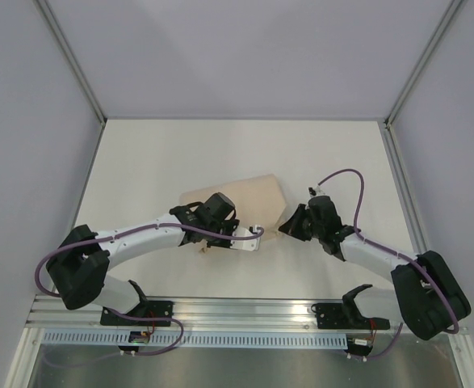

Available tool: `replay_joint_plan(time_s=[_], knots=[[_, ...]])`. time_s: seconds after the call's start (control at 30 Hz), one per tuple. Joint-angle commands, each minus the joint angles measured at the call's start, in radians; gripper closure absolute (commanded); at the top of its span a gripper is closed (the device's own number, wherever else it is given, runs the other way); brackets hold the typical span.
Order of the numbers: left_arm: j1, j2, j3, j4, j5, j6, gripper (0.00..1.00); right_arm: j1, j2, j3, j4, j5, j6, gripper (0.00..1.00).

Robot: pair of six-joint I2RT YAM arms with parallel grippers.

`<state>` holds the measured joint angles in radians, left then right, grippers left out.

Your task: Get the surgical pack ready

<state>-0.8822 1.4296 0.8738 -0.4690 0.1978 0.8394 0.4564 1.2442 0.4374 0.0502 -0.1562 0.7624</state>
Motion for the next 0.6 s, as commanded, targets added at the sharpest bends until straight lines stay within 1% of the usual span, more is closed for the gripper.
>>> replay_joint_plan(time_s=[0.0,0.17,0.27,0.3,0.33,0.37,0.4,0.47,0.5,0.57], knots=[[-0.003,0.009,-0.047,-0.106,-0.011,0.033,1.0,-0.015,0.017,0.024,0.039,0.035,-0.012,0.99],[-0.003,0.009,-0.049,-0.094,-0.057,0.059,1.0,-0.016,0.008,0.03,0.022,0.041,-0.026,0.99],[-0.001,0.014,-0.053,-0.086,-0.08,0.067,1.0,-0.025,0.003,0.04,0.016,0.017,-0.052,0.99],[-0.001,0.017,-0.052,-0.085,-0.078,0.064,1.0,-0.028,0.0,0.049,0.002,0.009,-0.067,0.96],[-0.001,0.018,-0.047,-0.085,-0.071,0.055,1.0,-0.027,-0.006,0.061,-0.021,0.007,-0.08,0.87],[-0.001,0.022,-0.042,-0.085,-0.067,0.04,0.99,-0.027,-0.031,0.072,-0.085,0.024,-0.09,0.81],[-0.001,0.019,-0.033,-0.085,-0.063,0.032,0.97,-0.028,-0.054,0.086,-0.114,0.039,-0.115,0.69],[-0.001,0.008,-0.029,-0.079,-0.044,0.017,0.92,-0.041,-0.138,0.093,-0.179,0.056,-0.133,0.57],[-0.001,0.005,-0.024,-0.079,-0.043,0.013,0.91,-0.048,-0.167,0.098,-0.196,0.053,-0.152,0.48],[-0.001,0.0,-0.022,-0.082,-0.035,0.013,0.89,-0.064,-0.23,0.115,-0.263,0.038,-0.179,0.4]])
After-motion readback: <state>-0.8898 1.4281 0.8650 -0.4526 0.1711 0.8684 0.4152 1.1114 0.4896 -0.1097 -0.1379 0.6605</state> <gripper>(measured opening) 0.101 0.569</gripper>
